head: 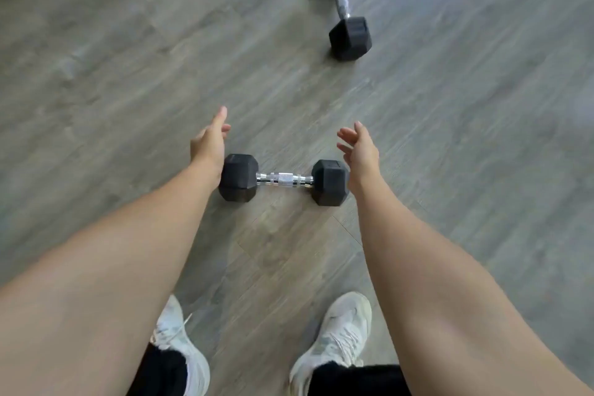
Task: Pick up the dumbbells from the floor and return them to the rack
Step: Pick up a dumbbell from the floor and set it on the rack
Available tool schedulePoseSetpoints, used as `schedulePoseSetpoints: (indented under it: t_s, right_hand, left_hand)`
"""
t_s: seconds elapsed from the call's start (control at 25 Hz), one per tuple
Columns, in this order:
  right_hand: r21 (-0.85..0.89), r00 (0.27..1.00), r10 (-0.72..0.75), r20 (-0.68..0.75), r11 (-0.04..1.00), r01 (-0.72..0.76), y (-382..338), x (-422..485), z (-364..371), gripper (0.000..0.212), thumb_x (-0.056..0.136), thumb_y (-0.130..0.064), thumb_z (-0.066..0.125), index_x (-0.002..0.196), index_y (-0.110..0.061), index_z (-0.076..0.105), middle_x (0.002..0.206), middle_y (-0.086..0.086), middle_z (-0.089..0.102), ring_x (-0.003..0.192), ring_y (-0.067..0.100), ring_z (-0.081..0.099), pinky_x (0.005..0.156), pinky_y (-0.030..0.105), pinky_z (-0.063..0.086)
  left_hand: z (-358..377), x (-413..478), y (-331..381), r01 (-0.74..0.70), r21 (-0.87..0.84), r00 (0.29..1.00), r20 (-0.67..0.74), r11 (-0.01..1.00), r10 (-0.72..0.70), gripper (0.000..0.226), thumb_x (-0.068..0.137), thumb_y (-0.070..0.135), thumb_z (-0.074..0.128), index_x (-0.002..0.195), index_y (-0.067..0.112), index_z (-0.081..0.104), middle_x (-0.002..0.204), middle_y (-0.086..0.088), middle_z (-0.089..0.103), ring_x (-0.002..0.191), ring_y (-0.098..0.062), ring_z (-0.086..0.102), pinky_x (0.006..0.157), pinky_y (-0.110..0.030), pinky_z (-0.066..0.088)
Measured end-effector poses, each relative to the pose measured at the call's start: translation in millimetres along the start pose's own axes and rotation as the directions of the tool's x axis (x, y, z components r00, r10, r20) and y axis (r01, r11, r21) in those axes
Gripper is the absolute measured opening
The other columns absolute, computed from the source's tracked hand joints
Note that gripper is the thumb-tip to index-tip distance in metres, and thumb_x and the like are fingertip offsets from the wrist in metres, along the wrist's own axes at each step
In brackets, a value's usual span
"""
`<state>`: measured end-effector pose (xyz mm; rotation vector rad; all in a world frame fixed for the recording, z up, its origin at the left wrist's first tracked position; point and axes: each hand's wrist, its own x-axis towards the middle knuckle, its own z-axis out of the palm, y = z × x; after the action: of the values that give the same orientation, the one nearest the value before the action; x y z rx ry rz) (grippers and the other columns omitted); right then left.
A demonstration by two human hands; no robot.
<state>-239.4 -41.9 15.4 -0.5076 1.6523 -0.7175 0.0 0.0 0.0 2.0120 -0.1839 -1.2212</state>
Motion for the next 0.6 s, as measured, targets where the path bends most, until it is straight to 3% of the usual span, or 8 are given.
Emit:
schedulePoseSetpoints:
  t_s: [0.12, 0.2, 0.32, 0.4, 0.48, 0.6]
  right_hand:
    - [-0.049, 0.995, -0.014, -0.097, 0.999, 0.009, 35.5, 42.5, -0.9, 0.037, 0.1, -0.045, 0.047, 0.086, -0.02, 0.069, 0.114, -0.002, 0.069, 0.104, 0.018, 0.06, 0.087, 0.033, 0.035]
    - [-0.099, 0.992, 0.005, -0.126, 0.995, -0.018, 58.7, 60.8, -5.3, 0.036, 0.098, -0.046, 0.049, 0.083, -0.02, 0.069, 0.102, -0.003, 0.067, 0.096, 0.017, 0.059, 0.086, 0.034, 0.042]
    - [-0.098, 0.986, 0.09, -0.138, 0.99, -0.104, 84.7, 65.8, -11.6, 0.025, 0.089, -0.037, 0.06, 0.071, -0.021, 0.062, 0.078, -0.003, 0.059, 0.077, 0.021, 0.054, 0.068, 0.031, 0.045]
    - [-0.077, 0.979, 0.144, -0.142, 0.985, -0.156, 91.7, 66.8, -12.4, 0.022, 0.082, -0.037, 0.065, 0.07, -0.02, 0.06, 0.077, -0.002, 0.057, 0.073, 0.021, 0.053, 0.063, 0.03, 0.044]
    - [-0.077, 0.968, 0.201, -0.151, 0.974, -0.214, 90.8, 67.2, -9.7, 0.02, 0.078, -0.039, 0.067, 0.074, -0.02, 0.061, 0.081, -0.001, 0.061, 0.071, 0.021, 0.056, 0.066, 0.031, 0.047]
    - [-0.097, 0.952, 0.265, -0.156, 0.955, -0.281, 85.2, 71.2, -6.6, 0.019, 0.074, -0.036, 0.067, 0.078, -0.019, 0.059, 0.079, 0.0, 0.061, 0.066, 0.022, 0.057, 0.061, 0.03, 0.046]
  left_hand:
    - [4.3, 39.6, -34.0, 0.044, -0.001, 0.998, -0.033, 0.999, -0.044, 0.047, 0.08, 0.066, 0.063, 0.089, 0.021, 0.069, 0.106, 0.0, 0.066, 0.096, -0.016, 0.058, 0.086, -0.031, 0.042]
    - [6.4, 53.3, -58.8, 0.116, 0.005, 0.993, -0.037, 0.993, -0.116, 0.053, 0.076, 0.067, 0.066, 0.097, 0.019, 0.067, 0.095, 0.005, 0.062, 0.083, -0.012, 0.055, 0.073, -0.029, 0.04]
    - [10.6, 55.7, -79.1, 0.205, -0.013, 0.979, -0.022, 0.979, -0.205, 0.056, 0.065, 0.063, 0.077, 0.096, 0.02, 0.06, 0.104, -0.001, 0.067, 0.091, -0.021, 0.065, 0.087, -0.036, 0.051]
    - [12.4, 57.3, -80.3, 0.284, -0.002, 0.959, 0.006, 0.959, -0.284, 0.073, 0.056, 0.063, 0.079, 0.113, 0.021, 0.06, 0.114, -0.003, 0.067, 0.101, -0.03, 0.066, 0.094, -0.048, 0.05]
    - [13.0, 57.1, -76.2, 0.361, 0.06, 0.93, 0.045, 0.93, -0.364, 0.082, 0.053, 0.062, 0.079, 0.123, 0.026, 0.057, 0.116, -0.003, 0.066, 0.102, -0.032, 0.064, 0.089, -0.052, 0.049]
    - [15.5, 59.0, -69.4, 0.38, 0.093, 0.923, 0.025, 0.92, -0.384, 0.071, 0.058, 0.05, 0.079, 0.122, 0.027, 0.058, 0.113, -0.003, 0.068, 0.092, -0.029, 0.065, 0.071, -0.045, 0.049]
